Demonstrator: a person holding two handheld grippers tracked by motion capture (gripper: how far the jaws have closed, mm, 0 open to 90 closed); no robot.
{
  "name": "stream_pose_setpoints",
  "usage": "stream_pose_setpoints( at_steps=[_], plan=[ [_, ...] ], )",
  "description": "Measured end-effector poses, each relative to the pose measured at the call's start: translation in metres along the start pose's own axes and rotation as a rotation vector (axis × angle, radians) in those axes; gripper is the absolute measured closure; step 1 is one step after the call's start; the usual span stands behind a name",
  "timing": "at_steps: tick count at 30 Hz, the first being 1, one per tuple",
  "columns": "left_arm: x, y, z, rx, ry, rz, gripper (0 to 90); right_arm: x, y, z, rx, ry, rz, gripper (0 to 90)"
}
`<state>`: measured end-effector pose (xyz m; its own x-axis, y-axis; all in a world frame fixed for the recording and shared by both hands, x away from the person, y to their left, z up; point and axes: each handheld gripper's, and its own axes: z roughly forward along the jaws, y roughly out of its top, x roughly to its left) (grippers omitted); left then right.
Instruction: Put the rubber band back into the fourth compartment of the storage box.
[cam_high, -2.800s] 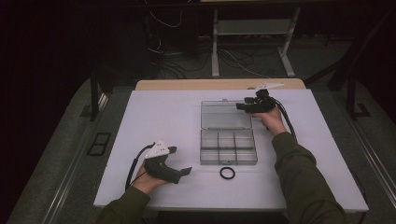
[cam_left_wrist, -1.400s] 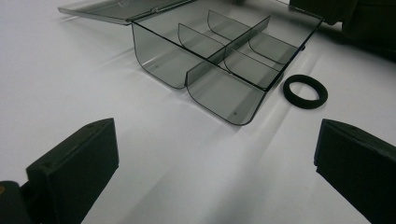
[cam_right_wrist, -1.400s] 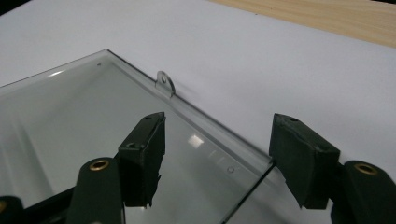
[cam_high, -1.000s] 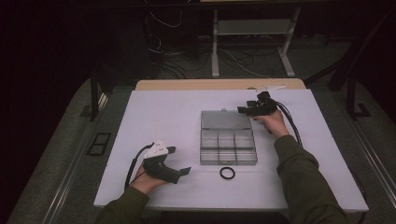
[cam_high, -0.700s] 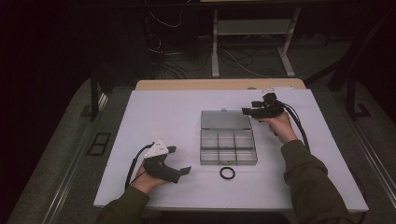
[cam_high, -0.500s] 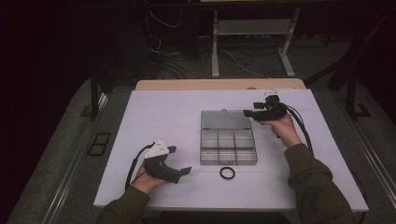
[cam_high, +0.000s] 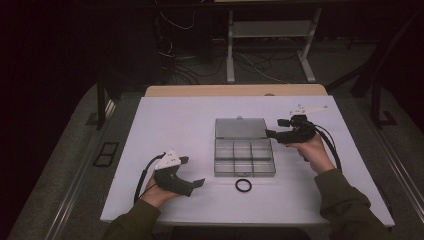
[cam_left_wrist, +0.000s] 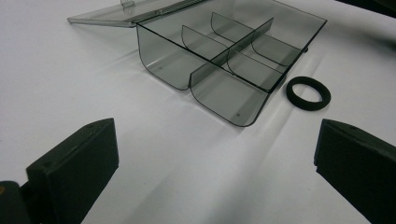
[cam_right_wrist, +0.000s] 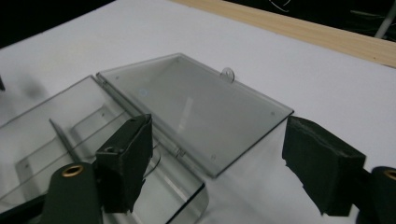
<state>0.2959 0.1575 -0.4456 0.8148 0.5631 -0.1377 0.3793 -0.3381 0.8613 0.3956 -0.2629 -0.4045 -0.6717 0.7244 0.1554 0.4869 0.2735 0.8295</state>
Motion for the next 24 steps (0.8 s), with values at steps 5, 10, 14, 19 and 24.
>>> stream_pose_setpoints(
  at_steps=[5,10,14,19,24],
  plan=[
    [0.0,0.0,0.0,0.0,0.0,0.001,0.0,0.012,-0.013,-0.014,-0.006,-0.02,-0.008,19.1],
    [0.0,0.0,-0.001,-0.001,0.004,0.0,0.0,0.023,-0.028,-0.027,-0.008,-0.035,-0.024,13.7],
    [0.001,-0.001,-0.002,0.0,0.01,-0.002,0.0,0.031,-0.038,-0.04,-0.038,-0.048,-0.012,11.7],
    [0.0,0.001,-0.003,-0.002,0.011,0.008,0.0,0.041,-0.056,-0.05,-0.034,-0.055,-0.006,9.8],
    [0.001,0.001,-0.003,-0.004,0.013,0.001,0.0,0.047,-0.07,-0.055,-0.05,-0.055,0.007,9.8]
  ],
)
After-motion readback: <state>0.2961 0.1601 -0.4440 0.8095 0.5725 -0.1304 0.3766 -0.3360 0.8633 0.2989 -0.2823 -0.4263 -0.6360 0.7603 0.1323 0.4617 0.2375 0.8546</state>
